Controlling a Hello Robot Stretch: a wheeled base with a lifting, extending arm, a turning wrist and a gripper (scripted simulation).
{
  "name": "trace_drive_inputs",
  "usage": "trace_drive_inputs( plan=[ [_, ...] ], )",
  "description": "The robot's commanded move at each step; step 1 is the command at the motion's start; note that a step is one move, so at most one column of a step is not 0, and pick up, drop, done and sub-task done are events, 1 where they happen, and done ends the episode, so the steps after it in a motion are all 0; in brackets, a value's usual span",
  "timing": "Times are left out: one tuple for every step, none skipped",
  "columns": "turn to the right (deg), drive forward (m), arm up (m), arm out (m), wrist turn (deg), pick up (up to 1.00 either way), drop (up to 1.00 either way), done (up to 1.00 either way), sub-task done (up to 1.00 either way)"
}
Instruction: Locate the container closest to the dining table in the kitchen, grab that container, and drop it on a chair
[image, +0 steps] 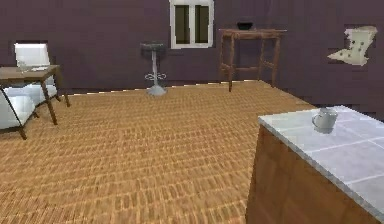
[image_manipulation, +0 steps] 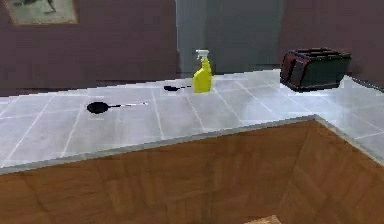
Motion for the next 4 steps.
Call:
trace_drive_inputs(
  plan=[
    [0.0, 0.65, 0.0, 0.0, 0.0, 0.0, 0.0, 0.0, 0.0],
    [-21.0, 0.0, 0.0, 0.0, 0.0, 0.0, 0.0, 0.0, 0.0],
    [0.0, 0.0, 0.5, 0.0, 0.0, 0.0, 0.0, 0.0, 0.0],
    [0.0, 0.0, 0.38, 0.0, 0.0, 0.0, 0.0, 0.0, 0.0]
  ],
)
